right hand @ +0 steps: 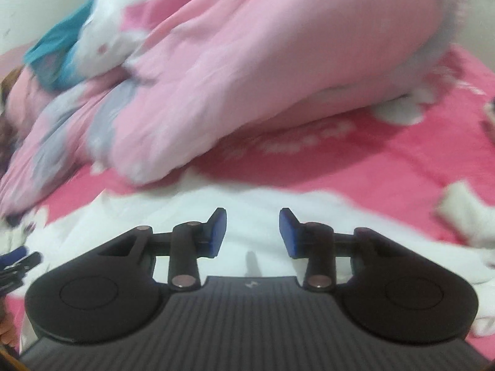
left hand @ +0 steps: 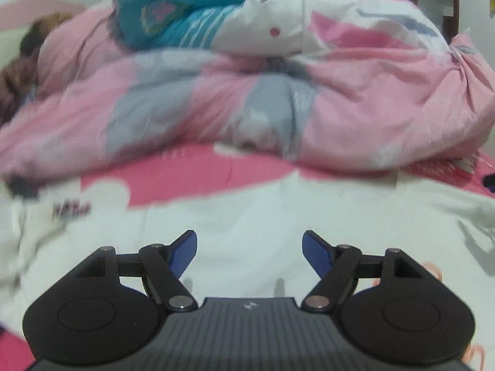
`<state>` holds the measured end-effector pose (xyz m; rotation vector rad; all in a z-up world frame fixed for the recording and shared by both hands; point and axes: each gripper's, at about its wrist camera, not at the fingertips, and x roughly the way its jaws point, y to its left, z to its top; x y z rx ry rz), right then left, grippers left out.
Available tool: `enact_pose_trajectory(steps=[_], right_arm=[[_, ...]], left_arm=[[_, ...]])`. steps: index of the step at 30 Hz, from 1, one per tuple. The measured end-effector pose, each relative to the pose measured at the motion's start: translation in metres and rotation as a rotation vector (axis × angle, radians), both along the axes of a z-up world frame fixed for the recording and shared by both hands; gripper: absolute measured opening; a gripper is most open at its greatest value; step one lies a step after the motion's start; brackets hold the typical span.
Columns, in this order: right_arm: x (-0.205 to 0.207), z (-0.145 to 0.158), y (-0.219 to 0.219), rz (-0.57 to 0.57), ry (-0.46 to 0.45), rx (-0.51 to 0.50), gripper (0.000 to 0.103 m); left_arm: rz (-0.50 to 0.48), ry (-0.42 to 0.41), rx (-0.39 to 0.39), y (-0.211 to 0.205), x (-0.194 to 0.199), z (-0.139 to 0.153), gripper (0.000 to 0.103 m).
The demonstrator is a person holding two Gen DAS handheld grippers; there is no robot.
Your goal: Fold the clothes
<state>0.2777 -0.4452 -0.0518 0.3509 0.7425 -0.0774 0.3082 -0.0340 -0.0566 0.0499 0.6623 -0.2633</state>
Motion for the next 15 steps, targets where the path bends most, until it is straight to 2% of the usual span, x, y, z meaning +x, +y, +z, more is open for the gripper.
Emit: enact_pose_trajectory(steps=[1, 4, 7, 10, 12, 13, 15], right_arm=[[0.004, -0.001, 0.014, 0.038, 0.007, 0.002, 0.03], [0.027, -0.005, 0.071, 0.193, 0.001, 0.016, 0.027], [0.059, -0.01, 0.132, 0.331, -0.007, 0.001, 0.026], [0.097, -0.023, 0.187, 0.416, 0.004, -0.008, 0.025], [0.123, -0.035, 0.211, 0.442, 0.017, -0.036, 0.025], [0.136, -0.041, 0.221, 0.431, 0.02, -0.091, 0.025], [0.163, -0.054, 0.22, 0.342, 0.04, -0.162, 0.021]], left_arm=[[0.012, 0.009, -0.003, 0.008, -0.006, -0.005, 0.075], [0.047, -0.013, -0.02, 0.037, -0.022, -0.012, 0.075], [0.108, -0.016, -0.041, 0.059, -0.021, -0.016, 0.075], [0.17, -0.02, -0.062, 0.082, -0.019, -0.021, 0.075], [0.211, -0.022, -0.076, 0.097, -0.018, -0.024, 0.075], [0.231, -0.023, -0.083, 0.105, -0.017, -0.025, 0.075], [0.272, -0.026, -0.097, 0.12, -0.016, -0.028, 0.073]])
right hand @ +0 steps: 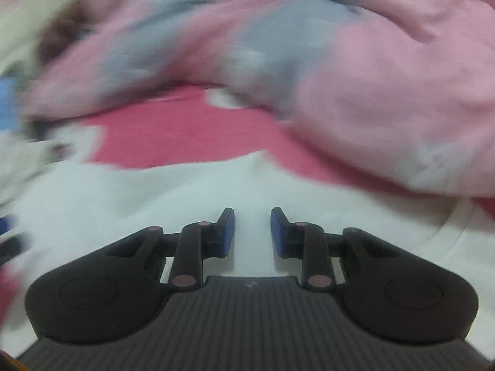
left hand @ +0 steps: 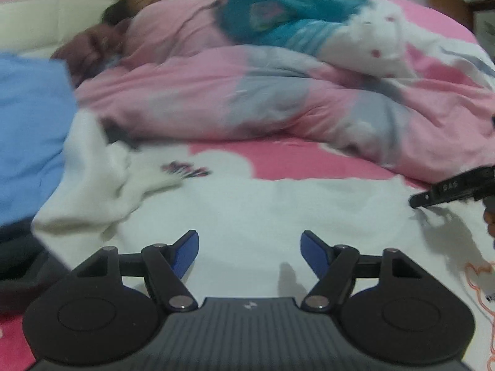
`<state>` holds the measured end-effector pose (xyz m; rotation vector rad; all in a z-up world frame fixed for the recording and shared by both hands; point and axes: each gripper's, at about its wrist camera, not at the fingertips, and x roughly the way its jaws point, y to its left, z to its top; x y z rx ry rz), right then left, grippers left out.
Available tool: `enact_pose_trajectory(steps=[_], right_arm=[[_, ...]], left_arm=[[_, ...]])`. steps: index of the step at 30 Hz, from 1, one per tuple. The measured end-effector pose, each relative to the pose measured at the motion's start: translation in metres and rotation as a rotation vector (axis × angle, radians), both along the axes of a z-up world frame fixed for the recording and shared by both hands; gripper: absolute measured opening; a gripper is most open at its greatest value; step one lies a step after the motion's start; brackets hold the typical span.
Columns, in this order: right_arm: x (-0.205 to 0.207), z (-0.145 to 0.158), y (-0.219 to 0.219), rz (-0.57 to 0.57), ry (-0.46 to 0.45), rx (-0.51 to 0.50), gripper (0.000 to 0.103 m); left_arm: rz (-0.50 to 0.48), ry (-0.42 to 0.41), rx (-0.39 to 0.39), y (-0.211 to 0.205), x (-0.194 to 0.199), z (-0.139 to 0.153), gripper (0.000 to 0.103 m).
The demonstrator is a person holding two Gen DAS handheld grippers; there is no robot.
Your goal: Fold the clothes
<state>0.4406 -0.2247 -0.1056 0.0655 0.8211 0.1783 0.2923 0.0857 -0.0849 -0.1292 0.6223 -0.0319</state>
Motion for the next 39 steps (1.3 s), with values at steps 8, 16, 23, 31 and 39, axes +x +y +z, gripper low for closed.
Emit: enact_pose_trajectory(steps=[8, 16, 23, 31, 39], right_arm=[[0.004, 0.038, -0.006, -0.067, -0.072, 0.03, 0.017], [0.005, 0.027, 0.096, 0.202, 0.159, 0.08, 0.015], [0.07, 0.005, 0.111, -0.051, 0.099, 0.161, 0.013], [0.014, 0.033, 0.121, 0.05, 0.142, 0.232, 0.021], [0.054, 0.011, 0.173, 0.099, 0.139, 0.151, 0.022]], left_arm=[[0.124, 0.024, -0.108, 0.047, 0.004, -0.002, 0.073], [0.187, 0.061, -0.089, 0.058, 0.007, -0.013, 0.073], [0.205, 0.059, -0.092, 0.066, 0.009, -0.013, 0.073], [0.243, 0.04, -0.101, 0.07, 0.008, -0.008, 0.072], [0.237, 0.031, -0.042, 0.062, 0.009, -0.009, 0.072]])
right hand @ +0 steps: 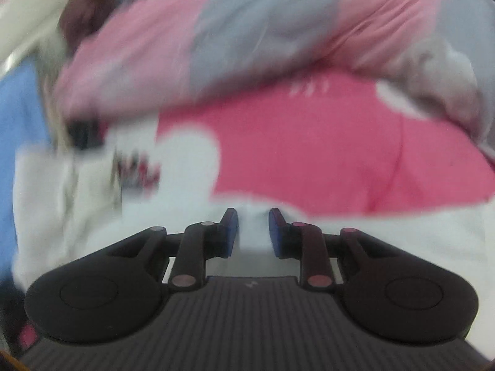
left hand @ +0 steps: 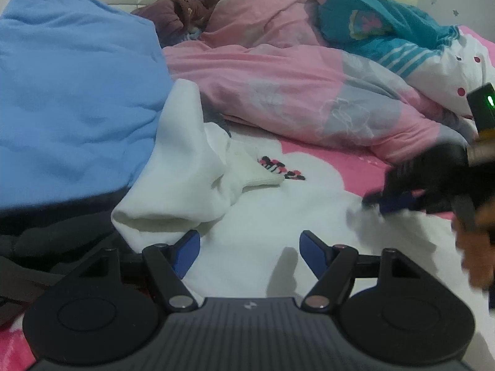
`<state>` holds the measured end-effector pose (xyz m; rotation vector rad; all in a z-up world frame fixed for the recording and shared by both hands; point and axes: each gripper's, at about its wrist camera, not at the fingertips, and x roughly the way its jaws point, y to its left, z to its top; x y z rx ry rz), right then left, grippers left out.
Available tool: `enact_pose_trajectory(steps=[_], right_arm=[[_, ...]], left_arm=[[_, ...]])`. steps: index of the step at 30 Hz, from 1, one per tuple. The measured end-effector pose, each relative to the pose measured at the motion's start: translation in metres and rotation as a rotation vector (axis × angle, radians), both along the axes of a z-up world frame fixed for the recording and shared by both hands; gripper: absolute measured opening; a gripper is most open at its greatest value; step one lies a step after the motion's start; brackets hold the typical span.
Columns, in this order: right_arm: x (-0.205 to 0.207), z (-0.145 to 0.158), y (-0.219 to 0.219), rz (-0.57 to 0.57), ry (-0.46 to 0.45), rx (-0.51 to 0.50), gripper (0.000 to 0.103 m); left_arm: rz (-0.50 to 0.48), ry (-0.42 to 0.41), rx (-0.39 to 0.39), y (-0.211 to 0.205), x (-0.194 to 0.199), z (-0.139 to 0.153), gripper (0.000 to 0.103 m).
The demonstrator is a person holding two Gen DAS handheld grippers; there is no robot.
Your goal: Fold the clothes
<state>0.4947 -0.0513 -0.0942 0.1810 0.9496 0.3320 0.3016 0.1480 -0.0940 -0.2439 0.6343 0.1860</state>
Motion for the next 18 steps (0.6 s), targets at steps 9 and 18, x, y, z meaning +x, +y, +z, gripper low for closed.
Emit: enact_pose_trajectory(steps=[9, 18], right_arm=[[-0.037, 0.068, -0.13, -0.193, -0.035, 0.118, 0.027], [-0.015, -0.009, -0.142, -0.215, 0.123, 0.02, 0.027]], left_arm=[[-0.023, -0.05, 0.014, -0.01, -0.007, 0.009, 0.073], [-0.069, -0.026, 0.066, -0.029, -0.004, 0.0, 0.073]])
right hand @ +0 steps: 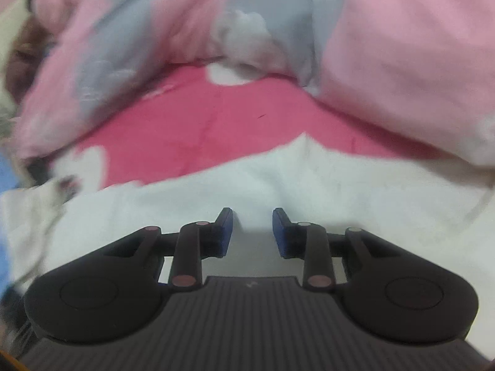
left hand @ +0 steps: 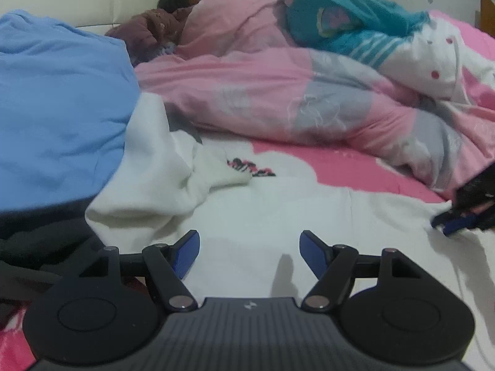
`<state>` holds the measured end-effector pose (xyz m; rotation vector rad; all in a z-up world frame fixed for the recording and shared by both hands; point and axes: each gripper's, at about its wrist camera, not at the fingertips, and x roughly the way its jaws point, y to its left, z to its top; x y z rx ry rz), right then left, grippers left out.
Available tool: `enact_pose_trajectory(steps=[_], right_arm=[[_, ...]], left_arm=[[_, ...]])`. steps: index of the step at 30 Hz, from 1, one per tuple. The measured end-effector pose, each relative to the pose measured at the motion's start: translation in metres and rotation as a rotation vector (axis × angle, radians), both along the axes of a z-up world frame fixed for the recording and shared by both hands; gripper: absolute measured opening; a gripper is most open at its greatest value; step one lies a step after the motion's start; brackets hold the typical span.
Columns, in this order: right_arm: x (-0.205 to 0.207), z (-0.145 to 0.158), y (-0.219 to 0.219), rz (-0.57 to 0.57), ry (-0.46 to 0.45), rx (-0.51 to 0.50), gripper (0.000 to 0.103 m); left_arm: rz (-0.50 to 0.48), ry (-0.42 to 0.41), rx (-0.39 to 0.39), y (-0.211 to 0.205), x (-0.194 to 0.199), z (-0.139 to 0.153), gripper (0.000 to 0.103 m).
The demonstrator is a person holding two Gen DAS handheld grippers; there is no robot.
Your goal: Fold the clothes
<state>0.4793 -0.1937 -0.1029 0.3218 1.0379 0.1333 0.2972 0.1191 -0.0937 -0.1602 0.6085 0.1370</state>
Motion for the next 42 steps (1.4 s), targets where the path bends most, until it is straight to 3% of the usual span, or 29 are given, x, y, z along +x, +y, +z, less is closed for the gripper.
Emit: enact_pose_trajectory(steps=[3, 6, 10, 15, 18, 22, 28, 31, 36, 38, 40, 42], right_arm=[[0.025, -0.002, -0.004, -0.078, -0.086, 0.012, 0.025], [0.022, 0.021, -0.022, -0.196, -0.13, -0.047, 0.027], [-0.06, 0.073, -0.082, -0.237, -0.205, -0.039, 0.027], [-0.17, 0.135, -0.162, -0.298, -0.293, -0.041, 0.029], [-0.234, 0.156, -0.212, -0.364, -0.292, -0.064, 0.031], [-0.268, 0.142, -0.259, -0.415, -0.224, -0.071, 0.032], [-0.226, 0.074, -0.281, -0.399, -0.144, -0.027, 0.032], [-0.186, 0.048, -0.27, -0.368, -0.116, -0.074, 0.032], [-0.147, 0.042, -0.259, -0.309, -0.161, -0.169, 0.031], [-0.137, 0.041, -0.268, -0.289, -0.183, -0.249, 0.033], [-0.13, 0.032, -0.281, -0.255, -0.174, -0.264, 0.045], [-0.124, 0.021, -0.291, -0.219, -0.154, -0.267, 0.046]], left_arm=[[0.009, -0.001, -0.007, 0.002, -0.001, -0.001, 0.073], [0.017, -0.01, -0.009, 0.003, -0.003, 0.002, 0.073], [0.013, -0.034, -0.021, 0.004, -0.008, 0.01, 0.073], [-0.074, -0.047, -0.033, -0.018, -0.014, 0.025, 0.073], [-0.127, -0.054, -0.04, -0.032, -0.018, 0.035, 0.074], [-0.254, -0.009, -0.064, -0.077, -0.012, 0.041, 0.075], [-0.48, 0.14, -0.066, -0.185, 0.014, 0.017, 0.076], [-0.523, 0.135, -0.083, -0.22, 0.017, -0.002, 0.075], [-0.547, 0.044, -0.042, -0.228, 0.004, -0.024, 0.078], [-0.554, 0.04, -0.077, -0.223, 0.006, -0.024, 0.079], [-0.557, 0.035, -0.109, -0.22, 0.007, -0.025, 0.079], [-0.561, 0.025, -0.129, -0.219, 0.007, -0.026, 0.08]])
